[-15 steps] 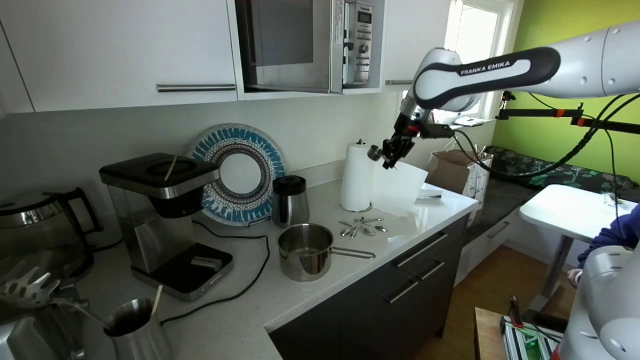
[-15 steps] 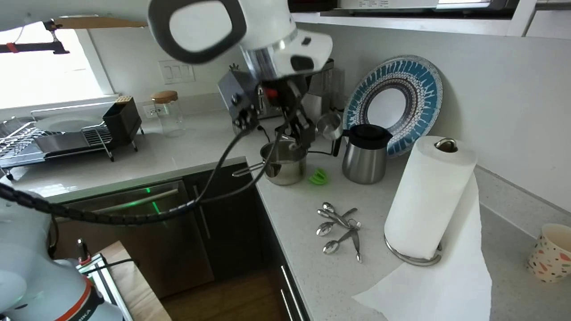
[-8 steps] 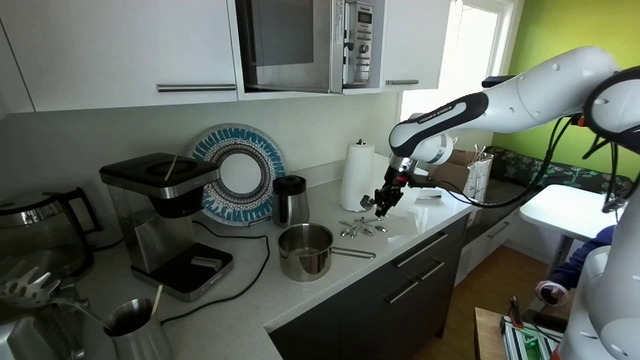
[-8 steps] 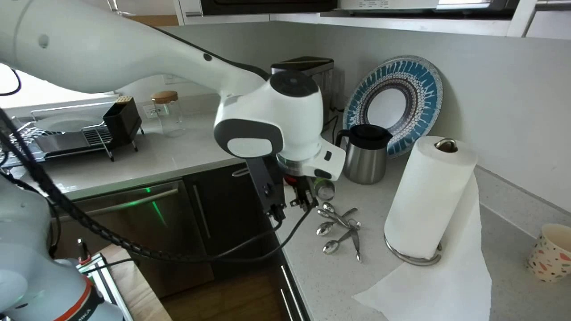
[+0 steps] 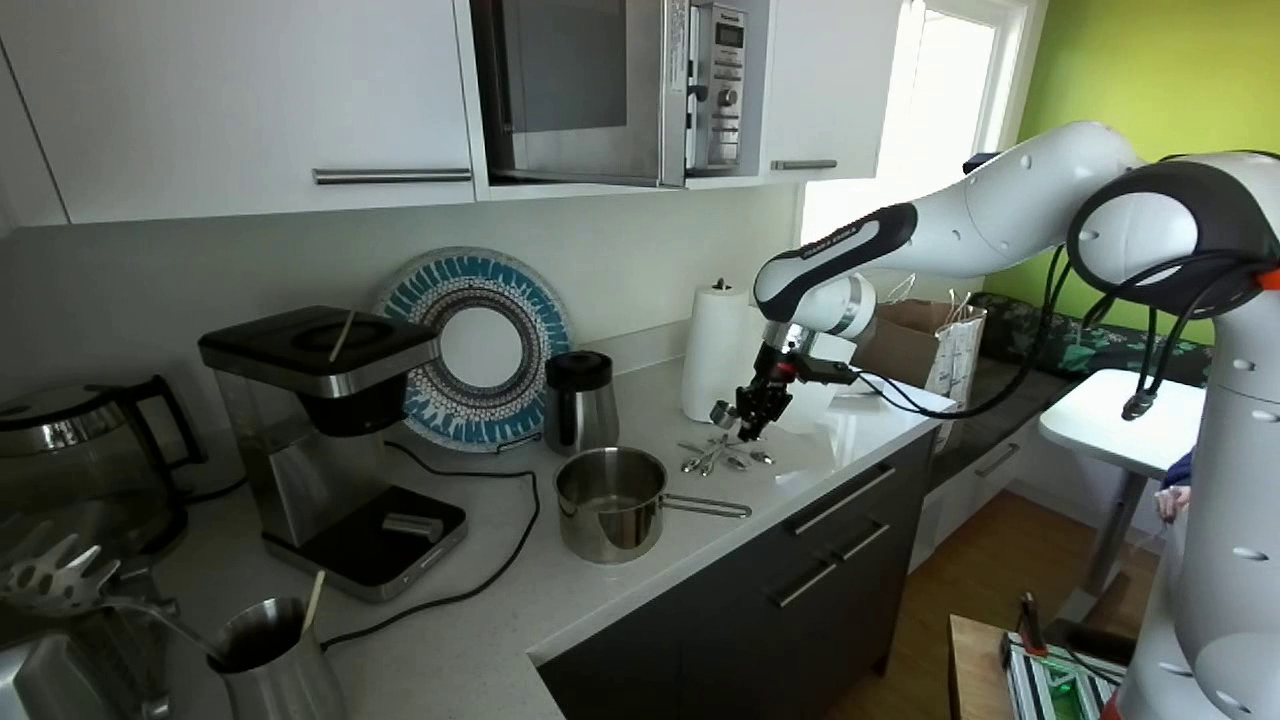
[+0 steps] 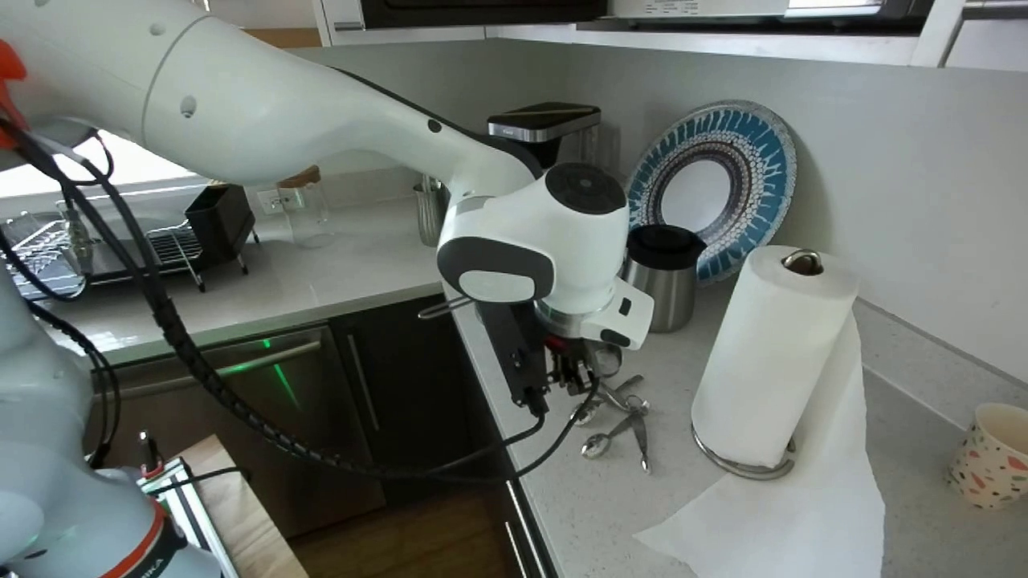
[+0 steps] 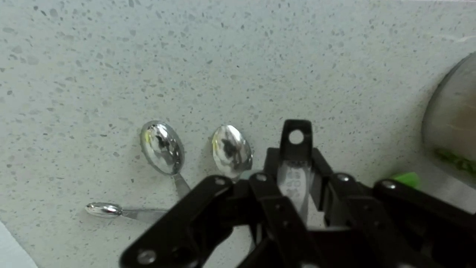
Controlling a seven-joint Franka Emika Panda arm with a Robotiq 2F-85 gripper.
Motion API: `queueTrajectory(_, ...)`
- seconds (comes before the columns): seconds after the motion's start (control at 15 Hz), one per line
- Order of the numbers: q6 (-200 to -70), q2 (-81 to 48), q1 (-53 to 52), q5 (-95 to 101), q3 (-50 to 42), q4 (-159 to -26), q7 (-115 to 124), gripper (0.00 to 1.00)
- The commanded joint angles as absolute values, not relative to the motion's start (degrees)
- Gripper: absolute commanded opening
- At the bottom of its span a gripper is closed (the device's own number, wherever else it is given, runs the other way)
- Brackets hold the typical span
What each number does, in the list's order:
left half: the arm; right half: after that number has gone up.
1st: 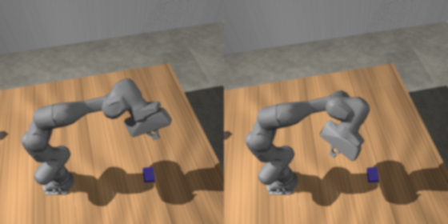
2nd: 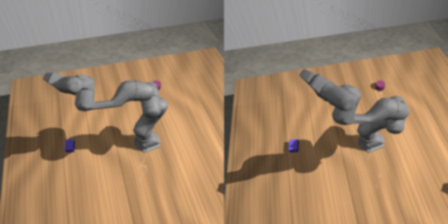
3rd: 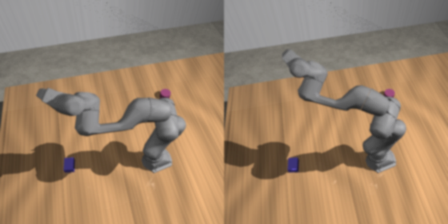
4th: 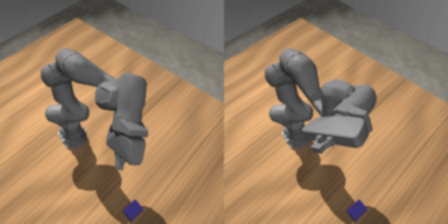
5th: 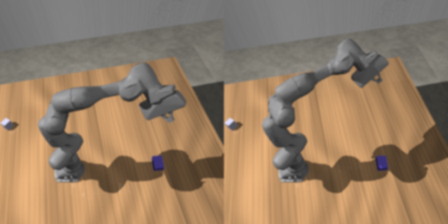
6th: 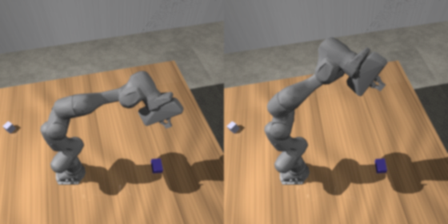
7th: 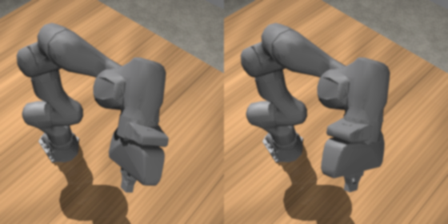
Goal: Take the measuring spoon out of the microwave and put it on the countertop
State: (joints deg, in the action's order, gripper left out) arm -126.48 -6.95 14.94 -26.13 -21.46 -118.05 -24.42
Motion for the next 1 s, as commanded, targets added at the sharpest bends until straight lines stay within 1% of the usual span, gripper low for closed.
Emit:
queueTrajectory(0.0,-132.3,-10.6,16.5,-26.7,-17.4,-114.7,-27.3,0.06)
queueTrajectory(0.13,-133.9,-14.2,16.8,-25.1,-15.8,-110.3,-27.3,0.06)
queueTrajectory(0.47,-122.0,-24.4,19.7,-23.4,-11.2,-94.7,-28.1,0.06)
queueTrajectory(0.67,-117.0,-29.5,21.2,-21.4,-9.7,-86.7,-26.7,0.06)
queueTrajectory(0.8,-113.1,-31.5,21.5,-18.8,-9.7,-83.4,-23.7,0.06)
queueTrajectory(0.93,-115.1,-32.6,20.9,-16.7,-10.0,-82.2,-20.2,0.06)
